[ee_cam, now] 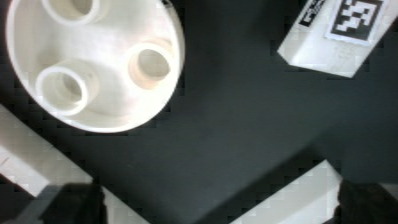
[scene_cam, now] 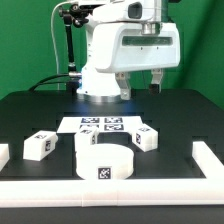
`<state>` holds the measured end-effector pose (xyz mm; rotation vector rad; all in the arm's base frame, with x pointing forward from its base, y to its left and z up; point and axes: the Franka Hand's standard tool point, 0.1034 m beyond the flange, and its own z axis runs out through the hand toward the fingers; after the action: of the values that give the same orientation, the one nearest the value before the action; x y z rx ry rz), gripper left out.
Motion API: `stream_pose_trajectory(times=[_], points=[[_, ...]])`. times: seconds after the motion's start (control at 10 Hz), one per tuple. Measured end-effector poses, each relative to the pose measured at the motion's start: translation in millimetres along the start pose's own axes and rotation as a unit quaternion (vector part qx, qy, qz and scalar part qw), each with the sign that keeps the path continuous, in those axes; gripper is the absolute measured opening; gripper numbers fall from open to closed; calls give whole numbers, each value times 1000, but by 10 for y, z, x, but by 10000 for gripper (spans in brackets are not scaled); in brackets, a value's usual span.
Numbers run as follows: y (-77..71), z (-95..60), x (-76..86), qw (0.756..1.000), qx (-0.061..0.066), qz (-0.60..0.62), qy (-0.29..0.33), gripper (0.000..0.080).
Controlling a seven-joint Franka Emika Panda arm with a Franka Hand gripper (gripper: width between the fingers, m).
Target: Assemble stool
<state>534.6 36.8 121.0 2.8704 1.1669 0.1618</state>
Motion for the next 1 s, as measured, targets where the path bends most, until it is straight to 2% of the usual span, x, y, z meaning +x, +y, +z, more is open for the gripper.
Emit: stream_pose_trajectory(times=[0.5,0.6,0.7,0.8,1.0], points=[[21,30,-17,1000,-2,-27,2,649],[165,118,-111,992,-19,-126,18,649],[261,220,-224,984,-18,-174,14,649],[339,288,-248,977,-12,-212,8,649],[373,342,-244,973,-9,-230,7,649]])
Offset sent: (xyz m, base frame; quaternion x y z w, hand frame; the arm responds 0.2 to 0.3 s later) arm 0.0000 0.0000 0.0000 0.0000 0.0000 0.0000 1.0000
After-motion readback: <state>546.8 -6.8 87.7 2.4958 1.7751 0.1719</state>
